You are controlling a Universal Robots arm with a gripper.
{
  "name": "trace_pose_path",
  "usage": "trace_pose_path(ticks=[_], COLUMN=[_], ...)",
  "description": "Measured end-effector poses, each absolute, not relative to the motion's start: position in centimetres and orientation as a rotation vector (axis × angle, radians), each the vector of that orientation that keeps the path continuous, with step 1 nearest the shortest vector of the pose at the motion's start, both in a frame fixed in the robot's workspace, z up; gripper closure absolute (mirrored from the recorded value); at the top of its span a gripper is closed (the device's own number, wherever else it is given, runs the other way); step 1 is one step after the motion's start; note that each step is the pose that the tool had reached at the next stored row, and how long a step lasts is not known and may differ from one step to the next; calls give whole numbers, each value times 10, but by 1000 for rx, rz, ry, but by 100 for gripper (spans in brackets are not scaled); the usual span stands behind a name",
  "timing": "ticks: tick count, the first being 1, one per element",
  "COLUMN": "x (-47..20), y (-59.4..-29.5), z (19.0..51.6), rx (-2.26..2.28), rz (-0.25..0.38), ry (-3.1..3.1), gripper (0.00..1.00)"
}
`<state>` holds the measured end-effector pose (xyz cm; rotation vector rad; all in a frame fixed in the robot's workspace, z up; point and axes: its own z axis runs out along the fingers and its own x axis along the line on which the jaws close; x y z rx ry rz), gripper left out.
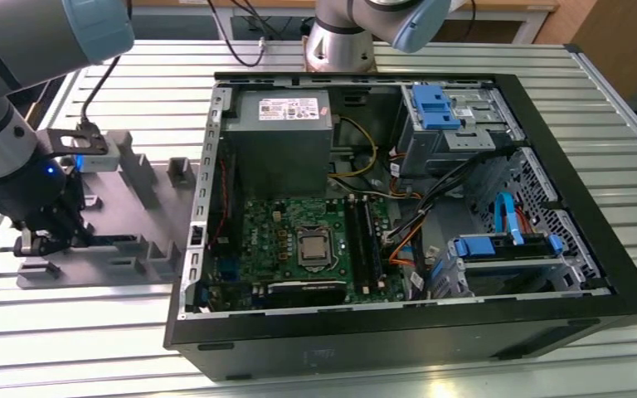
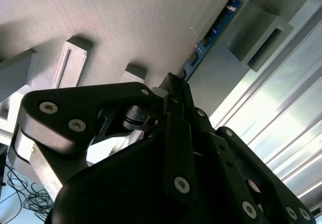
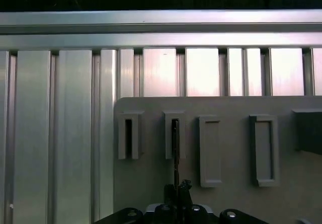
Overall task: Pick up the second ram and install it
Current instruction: 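Pick up the second ram and move it above second insertion slot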
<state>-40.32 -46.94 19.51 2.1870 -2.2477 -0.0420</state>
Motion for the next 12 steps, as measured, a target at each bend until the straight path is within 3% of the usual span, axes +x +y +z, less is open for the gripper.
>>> trace_pose_path(ticks=[12], x=[-403], y=[-469], z=[200], rx=[2187], rz=[-42], ry=[-2248], gripper=[86])
